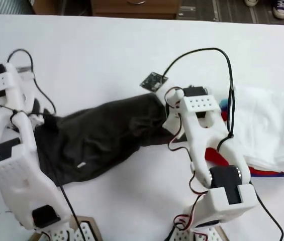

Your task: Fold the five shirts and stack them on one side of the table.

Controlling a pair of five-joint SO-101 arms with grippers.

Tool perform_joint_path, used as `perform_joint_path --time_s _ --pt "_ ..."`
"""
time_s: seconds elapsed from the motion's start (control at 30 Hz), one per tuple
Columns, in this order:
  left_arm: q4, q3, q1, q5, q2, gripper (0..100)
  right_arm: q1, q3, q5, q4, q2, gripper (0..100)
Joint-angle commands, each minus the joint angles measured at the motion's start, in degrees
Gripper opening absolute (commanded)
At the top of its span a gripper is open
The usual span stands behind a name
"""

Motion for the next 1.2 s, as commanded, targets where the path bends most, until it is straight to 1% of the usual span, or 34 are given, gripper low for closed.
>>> perform_joint_path --time_s 0.0,0.1,0.23,0.33,0.47,0.6,0.77,0.9,1.0,1.17 --pt "1.0 4.9 -0.7 -0.6 -7.9 27 0.7 -0.3 -0.5 -0.6 -3.5 9.8" --pt "-1.6 8.7 -0.7 -0.5 -11.3 27 0.7 -0.3 -0.5 -0.6 -3.5 9.8" --pt "-8.1 15.2 -0.4 -0.9 -12.7 27 0.7 -0.3 -0.5 -0.6 -3.5 9.8" --pt "-14.6 20.9 -0.4 -1.2 -12.7 27 0.7 -0.3 -0.5 -0.6 -3.5 9.8" --pt "-23.8 26.9 -1.4 -4.9 -13.0 27 0.7 -0.3 -0.5 -0.6 -3.5 9.8" --pt "-28.7 29.2 -3.5 -8.5 -12.5 27 0.7 -0.2 -0.5 -0.6 -3.5 9.8" --pt "-30.7 31.8 -3.3 -9.8 -12.0 27 0.7 -0.2 -0.5 -0.6 -3.5 9.8" --pt "-30.2 29.7 -3.0 -9.7 -7.9 27 0.7 -0.2 -0.5 -0.5 -3.5 9.8" --pt "-26.7 24.7 -5.4 -9.8 -6.3 27 0.7 -0.2 -0.5 -0.4 -3.5 9.8" --pt "-22.1 18.8 -4.7 -13.5 -6.6 27 0.7 -0.2 -0.5 -0.4 -3.5 9.8"
